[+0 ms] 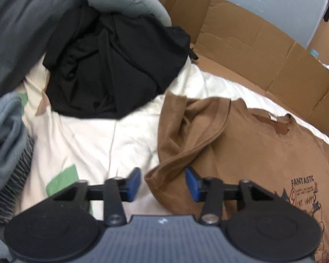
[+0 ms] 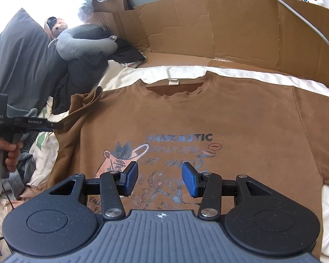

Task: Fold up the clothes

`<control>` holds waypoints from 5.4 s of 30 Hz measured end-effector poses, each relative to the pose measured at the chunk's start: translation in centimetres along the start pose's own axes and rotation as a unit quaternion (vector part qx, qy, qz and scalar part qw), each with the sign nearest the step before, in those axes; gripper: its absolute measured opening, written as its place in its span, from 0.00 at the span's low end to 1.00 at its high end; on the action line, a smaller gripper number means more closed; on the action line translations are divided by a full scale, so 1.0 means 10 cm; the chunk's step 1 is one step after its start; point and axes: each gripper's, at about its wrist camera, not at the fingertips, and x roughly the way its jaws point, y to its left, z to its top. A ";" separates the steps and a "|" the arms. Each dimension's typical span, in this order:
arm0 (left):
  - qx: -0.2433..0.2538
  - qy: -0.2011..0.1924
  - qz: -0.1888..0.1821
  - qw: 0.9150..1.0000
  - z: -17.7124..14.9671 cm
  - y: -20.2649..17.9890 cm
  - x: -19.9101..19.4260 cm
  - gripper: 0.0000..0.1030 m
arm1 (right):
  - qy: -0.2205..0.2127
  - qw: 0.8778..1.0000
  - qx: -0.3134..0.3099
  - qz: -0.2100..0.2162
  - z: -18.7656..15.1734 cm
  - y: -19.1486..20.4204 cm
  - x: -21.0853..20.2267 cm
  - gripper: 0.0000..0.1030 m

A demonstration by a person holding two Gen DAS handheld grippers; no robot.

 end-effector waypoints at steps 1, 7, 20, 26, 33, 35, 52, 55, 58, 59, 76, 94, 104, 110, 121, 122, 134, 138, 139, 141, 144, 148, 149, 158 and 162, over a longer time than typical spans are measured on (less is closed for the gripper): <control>-0.008 0.004 0.002 1.000 -0.01 0.01 -0.01 0.05 | -0.001 1.000 0.003 0.000 0.00 -0.01 -0.01 0.50; -0.032 0.006 0.036 0.999 -0.12 0.04 -0.29 0.05 | -0.005 1.000 0.025 0.005 -0.04 -0.08 -0.01 0.50; -0.080 0.005 0.147 0.986 -0.31 0.21 -0.86 0.05 | -0.021 0.998 0.059 0.016 -0.06 -0.24 -0.08 0.50; -0.096 0.023 0.180 0.979 -0.53 0.34 -0.87 0.06 | -0.015 0.998 0.063 0.011 -0.11 -0.29 -0.06 0.50; -0.067 0.041 0.206 0.975 -0.59 0.28 -0.89 0.16 | -0.011 0.998 0.062 0.011 -0.15 -0.30 -0.05 0.50; -0.038 0.033 0.199 0.979 -0.55 0.14 -0.92 0.16 | -0.011 0.998 0.064 0.011 -0.15 -0.30 -0.04 0.50; 0.029 -0.027 0.144 0.989 -0.34 -0.73 -0.18 0.61 | -0.011 0.998 0.065 0.013 -0.21 -0.37 -0.12 0.50; 0.031 -0.024 0.171 0.984 -0.33 -0.74 0.03 0.61 | -0.015 0.997 0.072 0.014 -0.22 -0.41 -0.16 0.50; 0.022 -0.015 0.203 0.979 -0.28 -0.69 0.18 0.50 | -0.017 0.997 0.079 0.013 -0.23 -0.46 -0.18 0.50; 0.015 -0.009 0.212 0.977 -0.25 -0.66 0.21 0.44 | -0.018 0.996 0.082 0.013 -0.24 -0.48 -0.19 0.50; 0.098 0.019 0.251 0.963 0.58 -0.05 -0.18 0.14 | -0.015 0.998 0.065 0.015 -0.19 -0.34 -0.06 0.50; 0.000 -0.025 0.197 0.980 0.56 0.58 -0.41 0.49 | 0.025 0.999 0.015 0.029 -0.24 0.10 0.23 0.50; -0.116 0.009 0.142 0.983 0.41 0.66 -0.34 0.55 | 0.013 1.000 0.019 0.015 -0.23 0.03 0.19 0.50; -0.107 0.002 0.154 0.982 0.38 0.65 -0.09 0.50 | 0.009 1.000 0.025 0.008 -0.21 -0.03 0.19 0.50; -0.071 -0.019 0.188 0.979 0.54 0.71 -0.32 0.13 | 0.001 1.000 -0.006 0.022 -0.06 0.12 0.28 0.50; -0.070 -0.020 0.187 0.980 0.53 0.74 -0.31 0.12 | 0.002 0.999 -0.023 0.026 -0.01 0.17 0.30 0.50; -0.014 -0.030 0.168 0.985 0.48 0.88 -0.16 0.05 | 0.011 0.989 -0.124 0.082 0.68 1.03 1.27 0.50; 0.016 -0.046 0.155 0.987 0.43 0.90 -0.15 0.05 | 0.009 0.988 -0.124 0.091 0.86 1.38 1.71 0.49; 0.021 -0.052 0.149 0.987 0.41 0.91 -0.16 0.06 | 0.009 0.988 -0.121 0.095 0.91 1.47 1.82 0.49; 0.025 -0.065 0.136 0.988 0.38 0.95 -0.17 0.06 | 0.006 0.987 -0.121 0.103 0.98 1.65 2.03 0.45; 0.039 -0.078 0.126 0.988 0.34 0.97 -0.17 0.06 | 0.018 0.989 -0.106 0.101 1.04 1.86 2.32 0.31; 0.049 -0.073 0.119 0.989 0.38 0.99 -0.16 0.09 | 0.039 0.990 -0.090 0.097 1.08 2.09 2.66 0.26; 0.054 -0.072 0.119 0.989 0.38 0.99 -0.15 0.09 | 0.042 0.991 -0.086 0.094 1.09 2.12 2.72 0.26; 0.047 -0.062 0.117 0.990 0.43 0.92 -0.28 0.20 | 0.061 0.994 -0.076 0.057 1.23 2.24 3.12 0.23; 0.028 -0.071 0.095 0.993 0.50 0.88 -0.36 0.24 | 0.070 0.994 -0.066 0.050 1.28 2.24 3.22 0.22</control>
